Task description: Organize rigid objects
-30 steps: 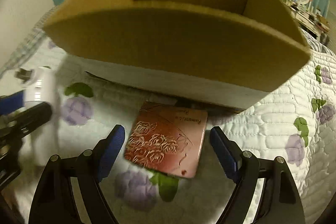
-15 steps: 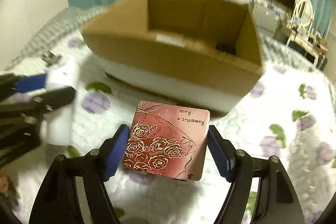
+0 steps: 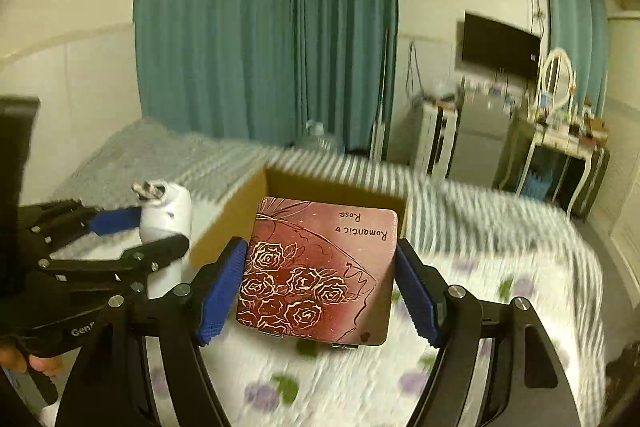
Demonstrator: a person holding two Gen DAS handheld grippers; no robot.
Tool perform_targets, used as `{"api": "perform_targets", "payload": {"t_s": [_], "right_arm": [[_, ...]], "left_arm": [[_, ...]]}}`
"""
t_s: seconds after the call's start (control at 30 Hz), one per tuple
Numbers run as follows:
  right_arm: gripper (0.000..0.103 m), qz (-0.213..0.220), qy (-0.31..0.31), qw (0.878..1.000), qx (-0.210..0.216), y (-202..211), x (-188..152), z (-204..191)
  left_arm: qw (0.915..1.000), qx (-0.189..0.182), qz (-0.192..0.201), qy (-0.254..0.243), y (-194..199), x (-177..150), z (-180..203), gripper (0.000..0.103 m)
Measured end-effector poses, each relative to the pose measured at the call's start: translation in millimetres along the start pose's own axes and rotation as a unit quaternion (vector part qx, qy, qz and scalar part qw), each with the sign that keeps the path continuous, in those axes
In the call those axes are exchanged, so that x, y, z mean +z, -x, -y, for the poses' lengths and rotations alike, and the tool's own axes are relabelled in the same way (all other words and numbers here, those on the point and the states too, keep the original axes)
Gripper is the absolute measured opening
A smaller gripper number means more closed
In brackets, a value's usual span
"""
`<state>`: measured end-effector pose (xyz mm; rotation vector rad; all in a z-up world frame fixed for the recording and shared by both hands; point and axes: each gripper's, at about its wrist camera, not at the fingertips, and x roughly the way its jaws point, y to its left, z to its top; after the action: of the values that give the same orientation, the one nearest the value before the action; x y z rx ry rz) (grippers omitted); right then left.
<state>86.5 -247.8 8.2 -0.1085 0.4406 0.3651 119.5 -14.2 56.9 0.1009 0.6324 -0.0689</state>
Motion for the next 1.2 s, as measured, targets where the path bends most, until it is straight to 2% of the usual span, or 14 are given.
{"api": "perform_targets", "payload": {"t_s": [0.13, 0.3, 0.4, 0.53, 0.7, 0.83, 0.97, 1.1, 1.2], "right_arm": [[0.073, 0.022, -0.002, 1.0, -0.001, -20, 39, 13], [0.073, 0.013, -0.008, 1.0, -0.001, -63, 60, 21], [0.073, -0.002, -0.017, 1.0, 0.0, -99, 57, 27], [0.073, -0.037, -0.023, 0.999, 0.0, -145, 31, 34], [0.073, -0.076, -0.028, 0.997, 0.004, -180, 10, 41], [0.074, -0.091, -0.044, 0.995, 0.019, -188, 8, 49], [0.078, -0.066, -0.058, 0.996, 0.011, -176, 10, 56], [0.078, -0.049, -0.07, 0.996, 0.004, -150, 17, 60], [0.078, -0.035, -0.068, 0.997, -0.001, -123, 27, 63]], "left_arm": [[0.9998, -0.016, -0.001, -0.009, -27, 36, -6, 0.048], [0.9997, 0.002, -0.021, -0.012, -91, 61, -13, 0.048], [0.9994, 0.001, -0.03, -0.015, -122, 50, -11, 0.048], [0.998, -0.003, -0.054, -0.033, -160, 31, -5, 0.048], [0.9962, -0.001, -0.078, -0.039, -184, 18, 0, 0.049], [0.9962, -0.003, -0.079, -0.036, -184, 16, 3, 0.051], [0.9972, -0.006, -0.063, -0.041, -172, 20, 2, 0.051], [0.9984, -0.001, -0.041, -0.039, -142, 33, 8, 0.051], [0.9986, 0.005, -0.024, -0.047, -114, 44, 16, 0.056]]}}
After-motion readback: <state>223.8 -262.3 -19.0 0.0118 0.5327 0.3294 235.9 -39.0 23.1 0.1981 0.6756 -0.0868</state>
